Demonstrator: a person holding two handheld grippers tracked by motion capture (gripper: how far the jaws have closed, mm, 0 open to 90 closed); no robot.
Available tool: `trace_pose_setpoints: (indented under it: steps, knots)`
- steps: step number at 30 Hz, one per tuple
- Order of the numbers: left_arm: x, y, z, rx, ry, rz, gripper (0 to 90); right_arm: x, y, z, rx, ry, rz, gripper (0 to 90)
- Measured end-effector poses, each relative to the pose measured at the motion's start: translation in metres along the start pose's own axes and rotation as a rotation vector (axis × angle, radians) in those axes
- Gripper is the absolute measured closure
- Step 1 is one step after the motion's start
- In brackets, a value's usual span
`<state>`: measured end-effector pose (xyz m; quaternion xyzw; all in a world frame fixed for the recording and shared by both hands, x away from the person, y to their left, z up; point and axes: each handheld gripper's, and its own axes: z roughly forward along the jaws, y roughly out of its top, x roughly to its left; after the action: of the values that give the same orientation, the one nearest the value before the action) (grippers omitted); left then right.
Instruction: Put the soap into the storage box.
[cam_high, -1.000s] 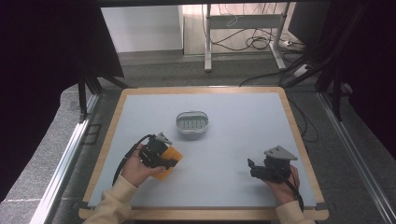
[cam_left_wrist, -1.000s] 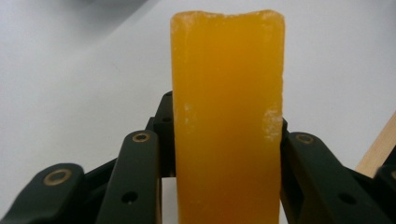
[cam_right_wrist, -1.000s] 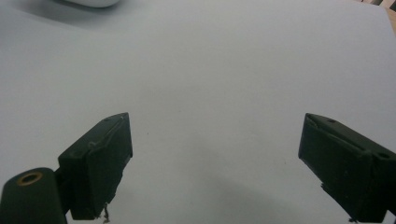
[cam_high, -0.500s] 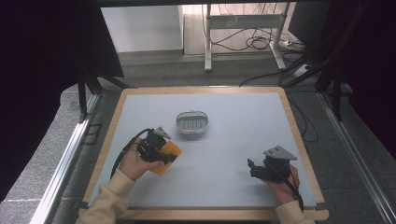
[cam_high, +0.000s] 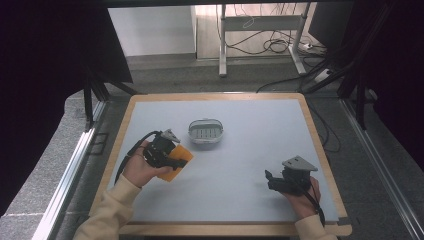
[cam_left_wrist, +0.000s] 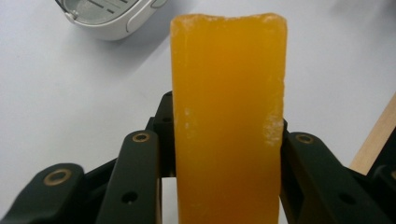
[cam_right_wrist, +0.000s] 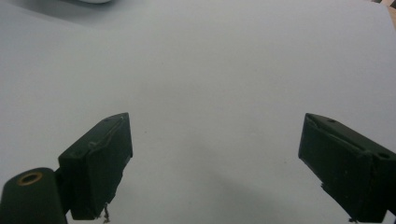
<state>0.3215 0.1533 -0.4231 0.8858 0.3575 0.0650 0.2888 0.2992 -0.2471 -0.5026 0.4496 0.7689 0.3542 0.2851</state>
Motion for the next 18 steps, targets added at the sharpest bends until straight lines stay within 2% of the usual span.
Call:
trace_pose_setpoints:
  steps: [6,11,18]
  knots:
    - [0.0,0.006,-0.001,-0.002,-0.005,0.016,62.1,0.0,0.001,-0.001,-0.004,0.001,-0.005,10.1]
    - [0.002,0.01,-0.005,-0.023,-0.02,0.022,62.1,-0.001,0.001,-0.001,-0.007,0.003,-0.003,10.2]
    - [0.006,0.016,-0.003,-0.005,-0.03,0.032,62.1,0.0,0.001,-0.001,-0.003,0.001,-0.005,10.4]
